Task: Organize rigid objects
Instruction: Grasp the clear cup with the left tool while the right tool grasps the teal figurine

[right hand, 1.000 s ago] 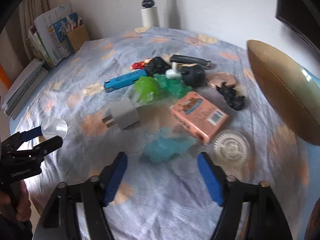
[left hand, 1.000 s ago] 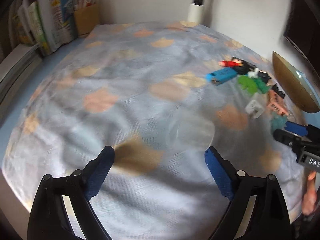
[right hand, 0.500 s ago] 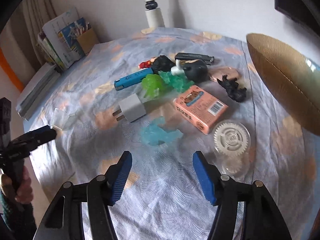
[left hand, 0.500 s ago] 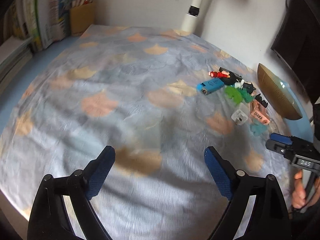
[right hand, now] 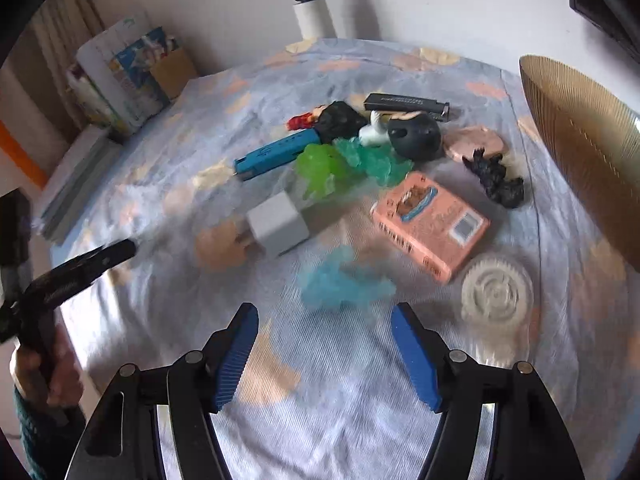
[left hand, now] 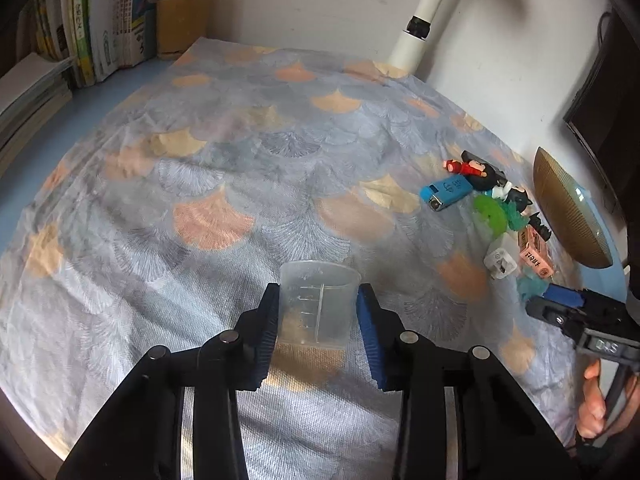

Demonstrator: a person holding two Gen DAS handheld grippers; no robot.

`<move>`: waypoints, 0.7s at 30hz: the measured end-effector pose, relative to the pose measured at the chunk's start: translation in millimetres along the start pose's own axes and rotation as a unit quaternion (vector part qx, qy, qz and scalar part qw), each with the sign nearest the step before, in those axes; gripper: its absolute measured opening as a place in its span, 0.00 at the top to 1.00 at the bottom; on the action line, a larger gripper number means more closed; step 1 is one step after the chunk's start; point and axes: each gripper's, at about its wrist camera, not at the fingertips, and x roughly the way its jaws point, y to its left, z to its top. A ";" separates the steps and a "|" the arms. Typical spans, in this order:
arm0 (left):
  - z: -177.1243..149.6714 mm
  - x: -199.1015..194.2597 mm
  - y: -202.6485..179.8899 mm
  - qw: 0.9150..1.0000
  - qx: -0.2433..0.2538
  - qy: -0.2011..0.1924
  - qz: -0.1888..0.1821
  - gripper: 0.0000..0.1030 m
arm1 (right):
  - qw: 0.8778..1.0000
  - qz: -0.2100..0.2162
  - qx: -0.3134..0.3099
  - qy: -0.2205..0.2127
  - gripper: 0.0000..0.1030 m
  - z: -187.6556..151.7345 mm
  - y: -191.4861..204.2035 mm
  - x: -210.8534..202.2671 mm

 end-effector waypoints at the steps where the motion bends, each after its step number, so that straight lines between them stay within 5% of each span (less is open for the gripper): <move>1: 0.1 0.4 -0.7 1.000 0.000 0.001 0.001 0.59 | 1.000 -0.016 -0.003 0.001 0.34 3.8 2.6 2.7; 10: -1.5 -1.0 -15.1 0.999 0.019 -0.001 0.043 0.66 | 0.997 -0.065 -0.014 -0.029 0.52 4.9 7.4 5.3; 14: -3.8 -31.8 -35.9 0.997 0.039 -0.043 0.044 0.66 | 0.998 -0.038 -0.019 -0.048 0.53 -2.0 3.0 -13.2; 21: 15.1 -78.3 -111.2 0.989 0.084 -0.122 -0.010 0.66 | 0.991 -0.069 -0.015 -0.111 0.53 -9.9 -11.8 -73.0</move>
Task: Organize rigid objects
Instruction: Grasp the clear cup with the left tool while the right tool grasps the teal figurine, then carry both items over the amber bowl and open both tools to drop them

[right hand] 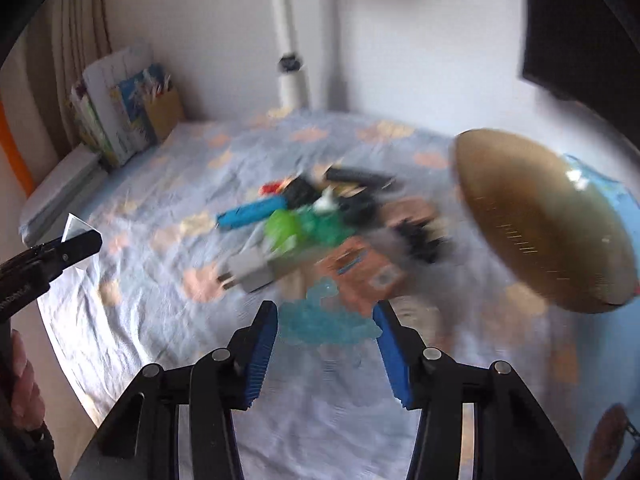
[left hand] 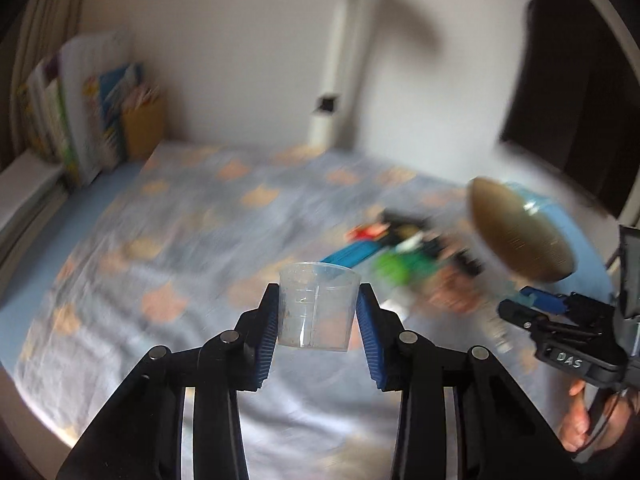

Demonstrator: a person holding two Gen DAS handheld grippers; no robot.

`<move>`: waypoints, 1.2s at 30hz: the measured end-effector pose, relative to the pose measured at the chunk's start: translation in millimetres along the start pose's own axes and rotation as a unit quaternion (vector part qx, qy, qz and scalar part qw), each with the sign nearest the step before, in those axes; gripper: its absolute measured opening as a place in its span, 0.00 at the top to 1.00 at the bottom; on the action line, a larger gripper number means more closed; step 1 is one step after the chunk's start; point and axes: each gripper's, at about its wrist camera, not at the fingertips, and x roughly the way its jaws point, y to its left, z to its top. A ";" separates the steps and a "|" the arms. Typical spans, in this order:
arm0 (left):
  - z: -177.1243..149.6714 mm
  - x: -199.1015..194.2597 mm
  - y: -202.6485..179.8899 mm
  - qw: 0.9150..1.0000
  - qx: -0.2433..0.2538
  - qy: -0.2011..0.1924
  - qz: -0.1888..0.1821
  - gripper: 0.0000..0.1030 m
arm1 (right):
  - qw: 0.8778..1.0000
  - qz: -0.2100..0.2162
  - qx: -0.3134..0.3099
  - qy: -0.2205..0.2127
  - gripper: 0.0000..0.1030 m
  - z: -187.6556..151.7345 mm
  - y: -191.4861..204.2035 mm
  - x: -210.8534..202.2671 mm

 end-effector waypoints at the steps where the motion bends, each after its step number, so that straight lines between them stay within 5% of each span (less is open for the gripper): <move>1: 6.1 -0.8 -10.4 1.000 0.007 -0.007 -0.008 0.66 | 1.000 -0.008 0.008 -0.009 0.53 2.6 -11.0 -10.2; 5: 46.0 -5.4 -80.4 0.997 0.074 -0.036 0.003 0.66 | 0.997 -0.049 0.035 -0.040 0.53 22.4 -57.0 -49.1; 11: 88.5 22.6 -163.4 0.988 0.083 -0.042 -0.125 0.66 | 0.988 -0.097 0.084 -0.091 0.53 53.4 -127.1 -102.6; 19: 53.2 109.5 -238.2 0.977 0.122 0.040 -0.170 0.66 | 0.986 -0.104 0.133 -0.018 0.53 33.9 -179.3 -49.1; 24: 49.1 124.9 -243.7 0.976 0.112 0.051 -0.177 0.66 | 0.985 -0.114 0.130 0.007 0.53 24.1 -194.2 -29.7; 28: 58.7 118.7 -234.0 0.979 0.093 0.037 -0.180 0.27 | 0.985 -0.110 0.136 0.010 0.48 25.4 -201.8 -27.8; 33: 77.5 68.9 -185.5 0.981 0.052 -0.019 -0.187 0.27 | 0.981 -0.134 0.134 -0.033 0.44 32.5 -205.1 -71.1; 36: 80.3 22.5 -138.9 0.986 0.024 -0.069 -0.153 0.26 | 0.979 -0.124 0.141 -0.075 0.41 39.7 -200.1 -108.0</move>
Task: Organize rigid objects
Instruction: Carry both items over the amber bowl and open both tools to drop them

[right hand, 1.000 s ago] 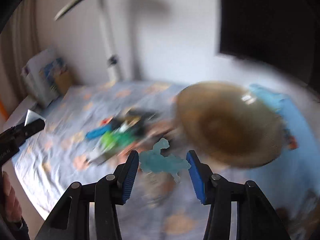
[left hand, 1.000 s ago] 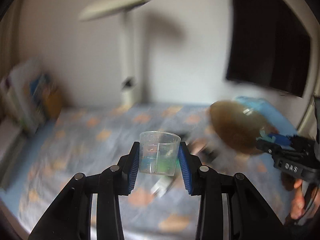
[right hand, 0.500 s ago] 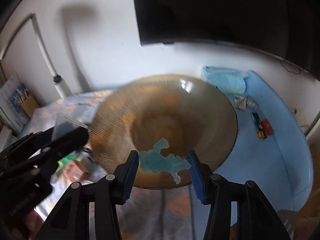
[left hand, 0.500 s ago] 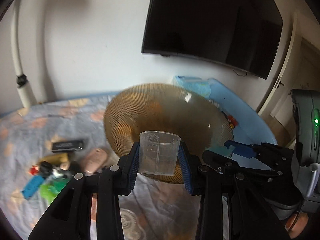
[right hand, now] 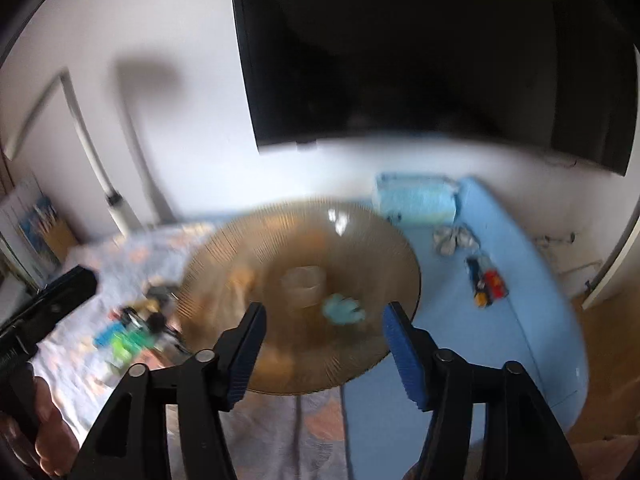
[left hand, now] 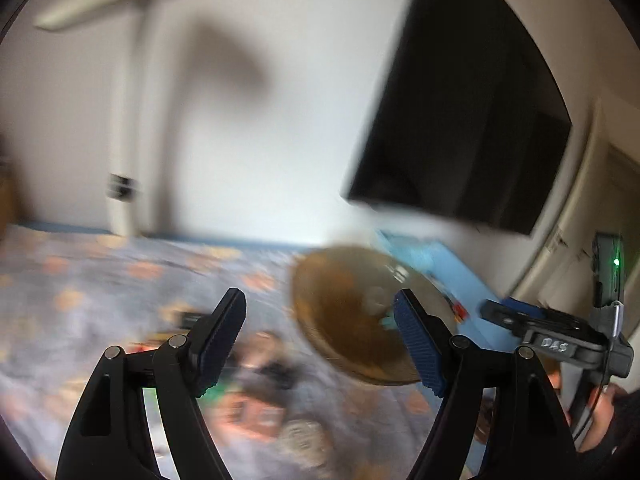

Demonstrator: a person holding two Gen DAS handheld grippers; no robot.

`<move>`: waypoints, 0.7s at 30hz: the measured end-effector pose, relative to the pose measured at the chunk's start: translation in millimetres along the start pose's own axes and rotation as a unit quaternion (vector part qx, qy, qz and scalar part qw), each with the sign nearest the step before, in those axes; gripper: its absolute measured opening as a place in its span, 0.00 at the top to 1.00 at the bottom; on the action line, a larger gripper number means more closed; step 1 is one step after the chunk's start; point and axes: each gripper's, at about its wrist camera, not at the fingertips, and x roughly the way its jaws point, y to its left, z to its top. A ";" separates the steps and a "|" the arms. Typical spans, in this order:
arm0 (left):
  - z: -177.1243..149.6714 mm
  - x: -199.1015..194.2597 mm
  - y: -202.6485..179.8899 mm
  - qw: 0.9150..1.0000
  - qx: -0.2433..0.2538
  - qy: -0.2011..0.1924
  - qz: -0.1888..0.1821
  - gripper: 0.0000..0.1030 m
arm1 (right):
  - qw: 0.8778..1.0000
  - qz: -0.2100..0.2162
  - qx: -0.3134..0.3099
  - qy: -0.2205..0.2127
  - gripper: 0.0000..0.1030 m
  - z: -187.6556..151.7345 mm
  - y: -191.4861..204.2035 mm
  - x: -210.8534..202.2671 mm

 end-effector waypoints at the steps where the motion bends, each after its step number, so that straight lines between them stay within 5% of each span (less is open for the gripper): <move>1: 0.4 -11.3 9.2 1.000 -0.003 -0.009 0.017 0.25 | 1.000 0.010 0.001 -0.007 0.41 1.9 3.4 -8.4; 7: -34.6 -69.9 74.5 0.994 -0.037 -0.009 0.105 0.24 | 0.995 0.092 -0.034 0.015 0.40 -24.2 66.3 -12.9; 14: -107.8 -56.1 130.9 0.992 -0.060 0.023 0.111 0.19 | 0.977 0.186 -0.049 0.091 0.40 -94.4 119.8 41.1; 21: -131.9 -26.6 150.2 0.986 -0.086 0.080 0.117 0.17 | 0.982 0.128 -0.095 0.101 0.40 -137.7 133.3 76.1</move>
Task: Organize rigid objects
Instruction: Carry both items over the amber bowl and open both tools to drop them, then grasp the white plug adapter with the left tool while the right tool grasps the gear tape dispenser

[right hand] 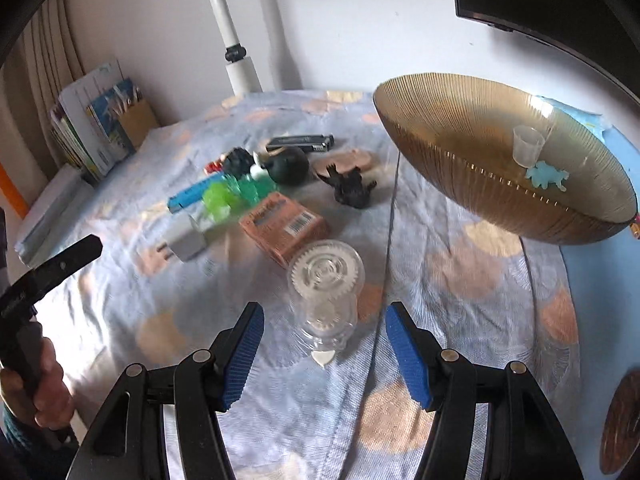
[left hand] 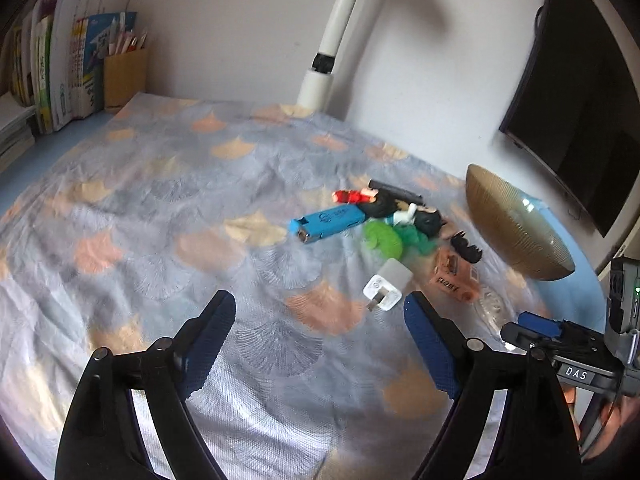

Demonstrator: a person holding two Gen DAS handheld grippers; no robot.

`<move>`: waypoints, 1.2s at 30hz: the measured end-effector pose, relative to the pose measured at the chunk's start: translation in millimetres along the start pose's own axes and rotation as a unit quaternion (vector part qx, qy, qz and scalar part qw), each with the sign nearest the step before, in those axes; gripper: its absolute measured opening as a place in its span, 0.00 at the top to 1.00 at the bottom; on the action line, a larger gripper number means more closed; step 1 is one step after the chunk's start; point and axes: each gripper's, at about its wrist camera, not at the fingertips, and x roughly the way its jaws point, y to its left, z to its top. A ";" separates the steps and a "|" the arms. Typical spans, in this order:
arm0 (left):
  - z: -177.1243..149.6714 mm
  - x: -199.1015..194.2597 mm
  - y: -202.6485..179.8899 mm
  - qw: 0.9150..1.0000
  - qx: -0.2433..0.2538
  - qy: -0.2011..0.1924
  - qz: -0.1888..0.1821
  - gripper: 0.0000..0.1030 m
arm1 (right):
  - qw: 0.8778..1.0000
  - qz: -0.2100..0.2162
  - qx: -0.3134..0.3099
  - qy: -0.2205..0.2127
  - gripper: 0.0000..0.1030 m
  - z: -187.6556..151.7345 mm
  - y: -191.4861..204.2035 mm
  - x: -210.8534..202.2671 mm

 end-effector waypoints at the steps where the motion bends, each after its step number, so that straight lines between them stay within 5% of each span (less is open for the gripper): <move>1: -1.2 0.5 0.6 1.000 0.001 0.000 -0.002 0.17 | 1.000 -0.001 0.001 0.001 0.40 -0.7 -2.1 1.4; 12: 0.6 17.0 -34.7 0.996 0.065 0.053 -0.007 0.17 | 0.998 -0.006 0.046 0.037 0.38 5.8 -13.5 5.6; 20: 12.3 56.1 -47.5 0.990 0.081 0.109 -0.028 0.18 | 0.998 -0.033 0.008 0.054 0.41 19.3 5.1 16.9; 23: 10.7 66.4 -52.6 0.989 0.085 0.119 -0.029 0.32 | 0.998 -0.038 0.007 0.055 0.45 17.5 7.9 22.5; 28: 9.0 75.1 -62.6 0.986 0.108 0.126 -0.005 0.73 | 0.996 -0.069 -0.020 0.048 0.55 16.9 15.4 24.4; 36: 1.9 45.3 -55.6 0.988 0.108 0.103 -0.028 0.75 | 0.997 -0.047 -0.037 0.040 0.59 9.9 17.7 5.8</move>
